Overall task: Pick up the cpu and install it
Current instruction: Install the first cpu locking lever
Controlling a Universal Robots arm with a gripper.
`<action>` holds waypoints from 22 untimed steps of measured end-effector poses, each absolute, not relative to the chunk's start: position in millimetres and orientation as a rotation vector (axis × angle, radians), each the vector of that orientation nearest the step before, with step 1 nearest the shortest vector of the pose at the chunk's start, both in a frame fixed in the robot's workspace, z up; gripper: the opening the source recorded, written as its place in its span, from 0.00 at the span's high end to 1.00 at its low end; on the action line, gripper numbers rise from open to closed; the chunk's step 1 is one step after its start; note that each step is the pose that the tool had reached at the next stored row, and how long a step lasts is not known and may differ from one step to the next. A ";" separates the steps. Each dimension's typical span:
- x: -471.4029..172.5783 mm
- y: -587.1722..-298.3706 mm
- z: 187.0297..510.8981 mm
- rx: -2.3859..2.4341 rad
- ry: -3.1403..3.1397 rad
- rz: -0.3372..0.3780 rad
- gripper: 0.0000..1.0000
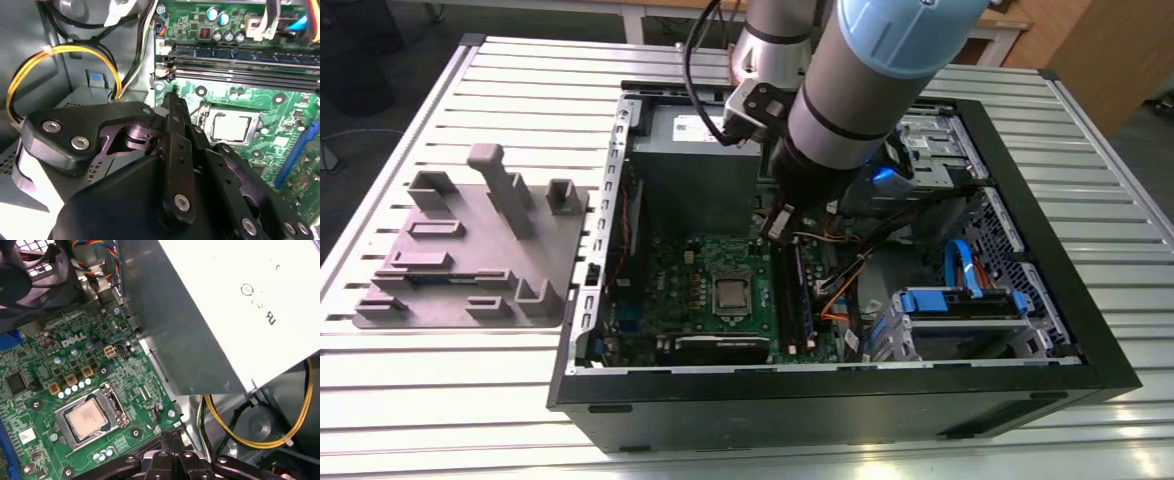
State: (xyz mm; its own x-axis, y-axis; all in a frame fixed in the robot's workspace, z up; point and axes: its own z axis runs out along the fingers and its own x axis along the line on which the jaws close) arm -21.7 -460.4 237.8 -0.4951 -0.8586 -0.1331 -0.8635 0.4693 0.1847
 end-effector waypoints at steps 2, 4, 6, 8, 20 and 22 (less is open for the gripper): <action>-25.1 -460.3 237.6 -1.569 2.674 0.356 0.90; -27.8 -459.7 237.1 -1.571 2.672 0.356 0.90; -29.7 -459.2 236.7 -1.574 2.671 0.356 0.90; -31.3 -459.2 236.7 -1.590 2.663 0.356 0.90; -33.5 -473.0 236.4 -1.645 2.634 0.357 0.90; -33.7 -474.1 236.4 -1.649 2.633 0.357 0.90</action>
State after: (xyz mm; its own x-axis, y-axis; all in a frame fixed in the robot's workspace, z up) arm -33.7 -474.1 236.4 -0.4440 -0.8861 -0.1329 -0.8895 0.4180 0.1846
